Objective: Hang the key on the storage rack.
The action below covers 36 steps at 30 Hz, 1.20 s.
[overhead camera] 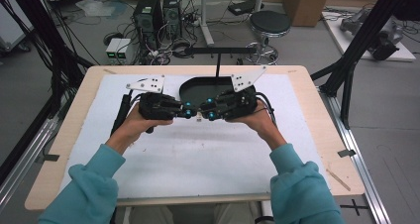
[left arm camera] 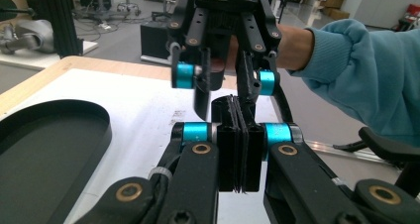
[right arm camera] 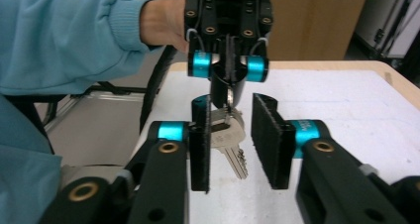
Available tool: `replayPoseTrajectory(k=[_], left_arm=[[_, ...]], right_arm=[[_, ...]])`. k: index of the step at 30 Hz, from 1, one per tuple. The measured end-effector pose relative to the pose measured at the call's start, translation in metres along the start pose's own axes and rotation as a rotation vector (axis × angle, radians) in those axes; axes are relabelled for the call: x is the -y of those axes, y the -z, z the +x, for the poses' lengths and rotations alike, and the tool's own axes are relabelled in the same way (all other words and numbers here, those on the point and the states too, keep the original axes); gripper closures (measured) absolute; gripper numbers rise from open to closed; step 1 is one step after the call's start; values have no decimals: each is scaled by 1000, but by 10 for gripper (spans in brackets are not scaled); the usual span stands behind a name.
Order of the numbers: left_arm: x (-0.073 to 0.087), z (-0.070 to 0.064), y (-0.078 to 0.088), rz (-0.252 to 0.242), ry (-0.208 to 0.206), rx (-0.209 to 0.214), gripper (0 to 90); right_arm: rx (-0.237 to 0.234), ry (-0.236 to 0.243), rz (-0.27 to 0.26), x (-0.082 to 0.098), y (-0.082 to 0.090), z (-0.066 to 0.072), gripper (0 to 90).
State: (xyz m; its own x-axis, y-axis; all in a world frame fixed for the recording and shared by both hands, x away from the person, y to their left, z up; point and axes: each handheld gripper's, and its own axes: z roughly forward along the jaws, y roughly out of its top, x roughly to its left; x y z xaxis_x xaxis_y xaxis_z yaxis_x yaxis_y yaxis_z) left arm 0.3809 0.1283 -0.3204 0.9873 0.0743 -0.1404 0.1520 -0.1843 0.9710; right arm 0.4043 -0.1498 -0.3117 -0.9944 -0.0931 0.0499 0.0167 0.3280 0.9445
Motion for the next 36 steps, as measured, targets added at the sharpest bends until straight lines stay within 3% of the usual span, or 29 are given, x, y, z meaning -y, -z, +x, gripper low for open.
replayPoseTrajectory(k=[17, 18, 22, 32, 33, 36], left_arm=[[0, -1, -1, 6, -12, 3, 884], [0, -1, -1, 5, -15, 0, 884], [1, -1, -1, 0, -7, 1, 883], [2, 0, -1, -2, 6, 2, 870], [2, 1, -1, -11, 11, 5, 725], [3, 1, 0, -18, 31, -11, 506]], right_arm=[[14, 26, -2, -1, 0, 5, 856], [20, -9, 1, -2, 0, 6, 871], [40, -49, 8, -3, -1, 7, 887], [52, -68, 27, -5, 0, 9, 891], [71, -57, 43, -6, 0, 10, 891], [76, -74, 54, -7, 2, 10, 891]])
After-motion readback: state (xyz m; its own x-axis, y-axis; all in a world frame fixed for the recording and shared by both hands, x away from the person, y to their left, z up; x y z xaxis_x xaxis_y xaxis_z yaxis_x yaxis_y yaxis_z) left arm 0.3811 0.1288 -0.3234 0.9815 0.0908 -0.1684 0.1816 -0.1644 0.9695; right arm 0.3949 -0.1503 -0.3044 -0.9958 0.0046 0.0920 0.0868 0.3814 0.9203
